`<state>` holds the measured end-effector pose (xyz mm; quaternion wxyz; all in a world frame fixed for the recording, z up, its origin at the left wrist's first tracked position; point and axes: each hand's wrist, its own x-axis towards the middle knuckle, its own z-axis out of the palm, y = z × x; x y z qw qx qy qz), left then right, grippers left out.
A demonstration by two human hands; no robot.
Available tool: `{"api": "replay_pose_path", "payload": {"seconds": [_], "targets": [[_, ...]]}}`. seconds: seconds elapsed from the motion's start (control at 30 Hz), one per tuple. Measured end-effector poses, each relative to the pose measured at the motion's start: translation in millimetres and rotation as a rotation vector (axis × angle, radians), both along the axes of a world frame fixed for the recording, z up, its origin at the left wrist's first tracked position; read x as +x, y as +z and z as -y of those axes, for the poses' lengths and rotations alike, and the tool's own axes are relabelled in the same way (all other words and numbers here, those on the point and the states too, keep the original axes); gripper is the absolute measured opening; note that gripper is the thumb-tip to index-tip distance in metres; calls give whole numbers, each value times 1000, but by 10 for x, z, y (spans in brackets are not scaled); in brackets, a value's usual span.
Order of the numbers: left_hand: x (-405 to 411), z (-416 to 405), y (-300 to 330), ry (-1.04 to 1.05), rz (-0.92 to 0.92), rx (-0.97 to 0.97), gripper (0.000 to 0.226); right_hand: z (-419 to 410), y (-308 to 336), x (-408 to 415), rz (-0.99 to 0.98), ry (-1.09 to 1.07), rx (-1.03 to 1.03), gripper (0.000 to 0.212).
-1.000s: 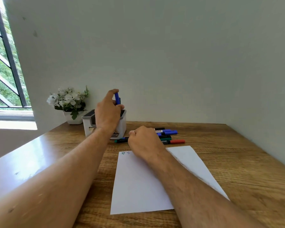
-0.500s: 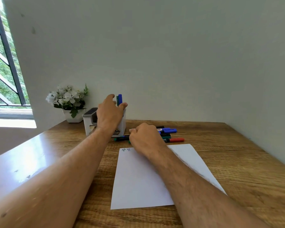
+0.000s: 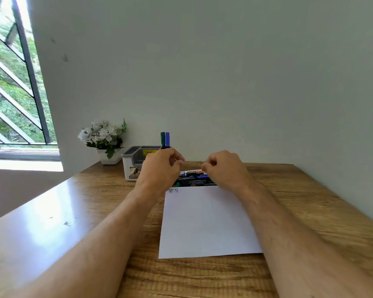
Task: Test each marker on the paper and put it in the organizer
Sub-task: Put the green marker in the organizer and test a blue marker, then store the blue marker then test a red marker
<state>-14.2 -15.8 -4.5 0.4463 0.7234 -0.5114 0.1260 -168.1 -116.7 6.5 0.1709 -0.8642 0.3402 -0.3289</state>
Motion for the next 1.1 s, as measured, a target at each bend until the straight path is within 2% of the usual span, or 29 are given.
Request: {"api": "replay_pose_path", "payload": {"seconds": [0.13,0.33,0.43,0.6,0.83,1.0,1.1], "targets": [[-45,51,-89,-37,27,141,3,46,29,-7,-78,35,-2,16],[-9,35,-172,-222,74,232,37,195,30,-123,-344,3,-112,22],[-1,17,-136,-300,51,256,48,300,-99,-245,-282,13,-155,22],[46,-3,-53,-380,117,273,58,435,-191,-349,-166,30,-148,18],[80,-6,-39,-409,178,437,68,440,-197,-275,-319,38,-172,12],[28,26,-62,-421,195,603,58,444,-227,-231,-379,25,-193,17],[14,34,-74,-427,169,632,56,449,-247,-201,-385,3,-203,15]]}}
